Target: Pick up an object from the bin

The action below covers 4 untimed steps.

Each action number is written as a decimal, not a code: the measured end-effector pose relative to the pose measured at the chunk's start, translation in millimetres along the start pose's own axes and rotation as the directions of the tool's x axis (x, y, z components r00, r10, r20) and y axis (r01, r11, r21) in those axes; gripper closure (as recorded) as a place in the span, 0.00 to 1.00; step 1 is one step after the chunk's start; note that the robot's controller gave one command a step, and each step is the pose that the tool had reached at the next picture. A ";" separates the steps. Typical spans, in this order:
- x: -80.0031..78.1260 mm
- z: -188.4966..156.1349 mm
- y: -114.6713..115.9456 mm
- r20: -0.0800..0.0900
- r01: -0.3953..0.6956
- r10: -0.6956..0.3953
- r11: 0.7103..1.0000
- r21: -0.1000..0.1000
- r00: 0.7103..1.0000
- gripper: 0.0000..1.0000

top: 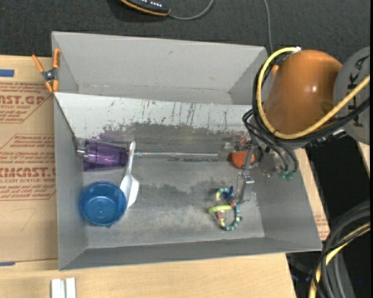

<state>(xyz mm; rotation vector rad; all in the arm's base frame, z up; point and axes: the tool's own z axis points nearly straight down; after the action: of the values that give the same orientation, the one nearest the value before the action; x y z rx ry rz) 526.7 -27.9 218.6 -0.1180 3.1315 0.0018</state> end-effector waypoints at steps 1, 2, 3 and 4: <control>19.7 44.3 14.2 0.007 0.071 -0.071 0.997 -0.001 0.997 0.00; 48.3 53.0 -5.0 -0.001 0.174 -0.174 0.985 0.000 0.985 0.00; 39.5 65.2 -38.8 0.004 0.036 -0.036 0.999 -0.002 0.999 1.00; 39.5 65.2 -38.8 0.004 0.036 -0.036 0.999 -0.002 0.999 1.00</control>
Offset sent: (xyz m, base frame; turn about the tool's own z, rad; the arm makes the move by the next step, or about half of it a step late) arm -0.0466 -0.0081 -0.0524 -0.1763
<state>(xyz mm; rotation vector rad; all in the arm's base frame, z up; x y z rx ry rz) 490.8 -69.5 153.1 -0.1738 3.1247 0.0054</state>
